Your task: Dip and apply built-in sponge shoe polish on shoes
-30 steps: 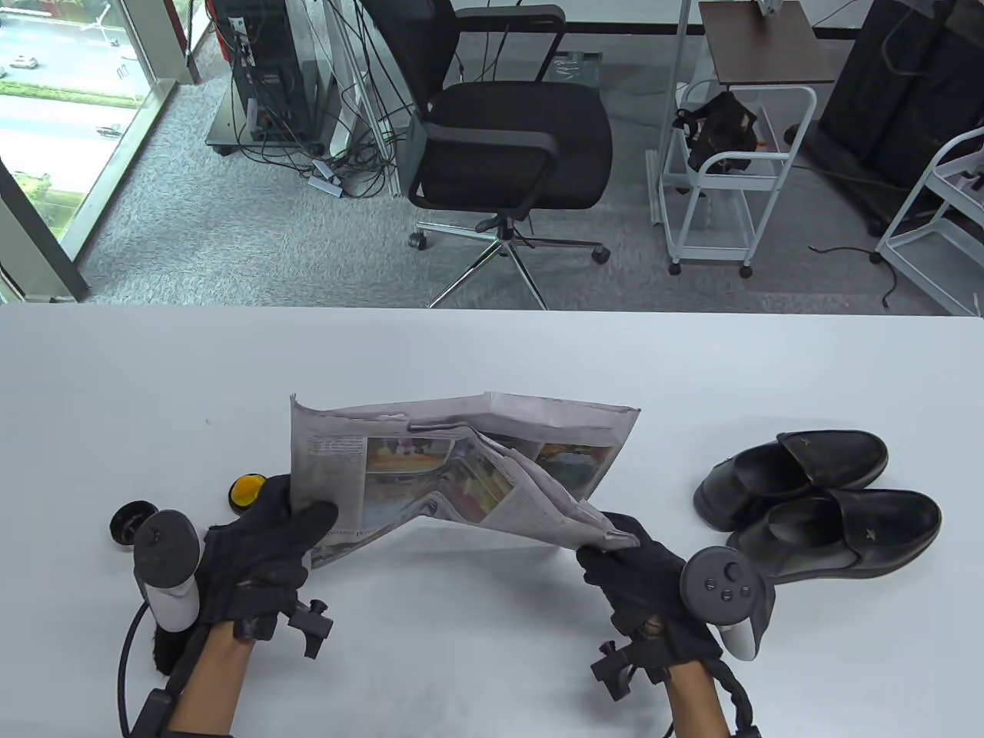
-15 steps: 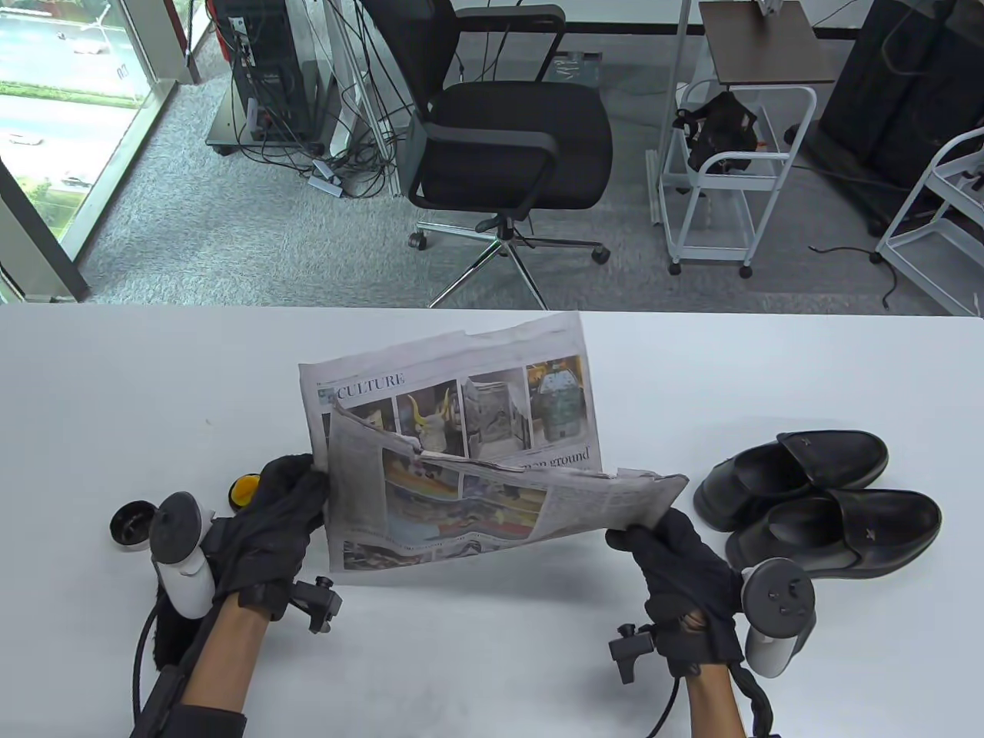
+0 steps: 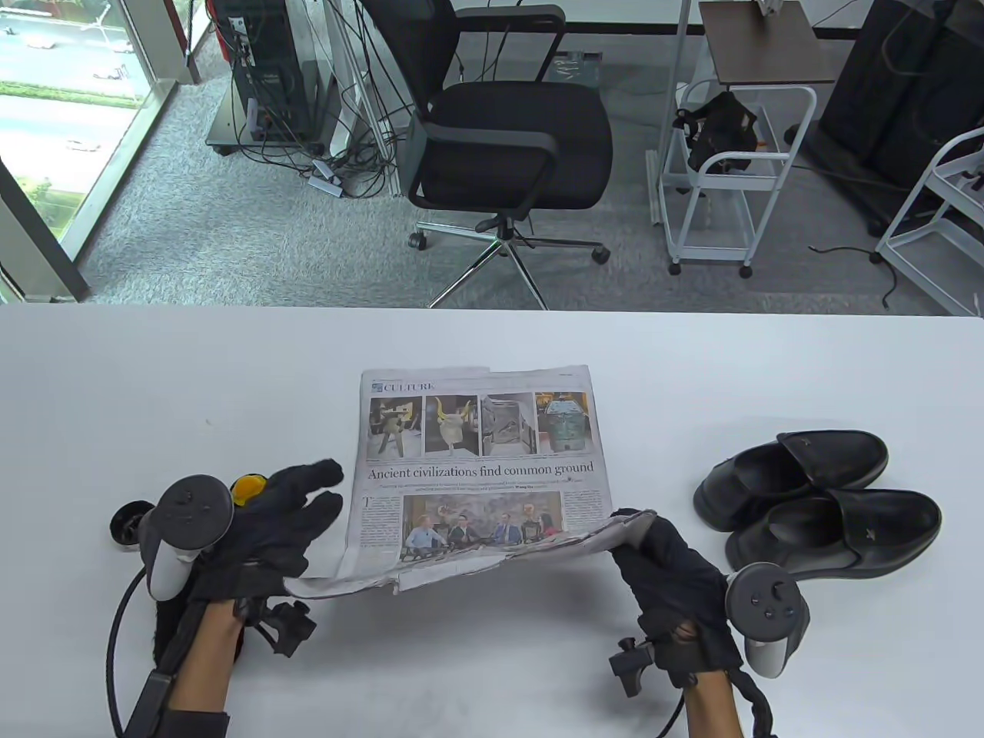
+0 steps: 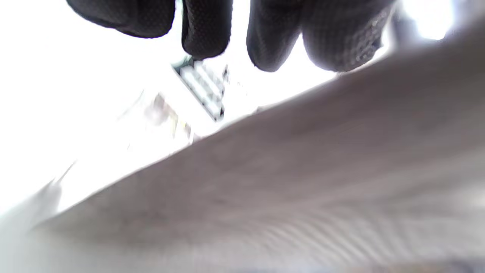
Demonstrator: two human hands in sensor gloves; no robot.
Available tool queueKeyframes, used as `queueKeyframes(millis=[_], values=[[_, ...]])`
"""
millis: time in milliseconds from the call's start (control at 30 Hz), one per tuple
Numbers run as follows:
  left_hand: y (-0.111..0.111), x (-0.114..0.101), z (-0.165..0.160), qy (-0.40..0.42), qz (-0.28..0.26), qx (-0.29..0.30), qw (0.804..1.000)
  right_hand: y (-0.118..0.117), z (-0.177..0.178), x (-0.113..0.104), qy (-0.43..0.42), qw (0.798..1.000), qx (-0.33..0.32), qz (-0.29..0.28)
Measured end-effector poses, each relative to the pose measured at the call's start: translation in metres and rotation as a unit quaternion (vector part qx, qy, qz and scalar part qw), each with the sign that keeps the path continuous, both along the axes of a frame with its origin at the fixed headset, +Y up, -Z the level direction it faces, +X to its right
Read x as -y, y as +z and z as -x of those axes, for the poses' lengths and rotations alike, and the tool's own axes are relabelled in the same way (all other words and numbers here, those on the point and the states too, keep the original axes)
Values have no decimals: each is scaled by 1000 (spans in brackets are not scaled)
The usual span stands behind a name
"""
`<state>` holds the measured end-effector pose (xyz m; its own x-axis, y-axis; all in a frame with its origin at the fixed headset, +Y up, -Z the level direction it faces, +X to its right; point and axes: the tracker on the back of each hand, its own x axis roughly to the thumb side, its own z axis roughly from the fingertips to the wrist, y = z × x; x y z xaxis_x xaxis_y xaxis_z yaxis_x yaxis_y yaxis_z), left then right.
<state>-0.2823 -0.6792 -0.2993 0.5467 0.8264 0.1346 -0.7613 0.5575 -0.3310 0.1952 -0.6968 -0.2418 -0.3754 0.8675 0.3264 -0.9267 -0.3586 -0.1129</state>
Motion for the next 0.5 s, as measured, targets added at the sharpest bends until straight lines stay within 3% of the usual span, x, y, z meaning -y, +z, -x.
queueKeyframes(millis=[67, 133, 233, 300, 367, 500], values=[[-1, 9, -12, -54, 33, 60, 996, 0, 0, 1, 14, 1000, -13, 8], [-1, 20, -24, -117, 45, 74, 989, 1, 2, 2, 38, 999, -20, 14], [-3, 37, -46, -197, 93, 117, 969, 2, 12, -1, 134, 990, -29, 9], [-4, 49, -56, -247, 77, 125, 958, 2, 18, -1, 186, 982, -37, 13], [-3, 57, -62, -288, 82, 138, 944, 2, 23, 2, 228, 971, -52, 46], [1, 62, -70, -339, 73, 155, 925, -2, 27, 14, 327, 929, -90, 145]])
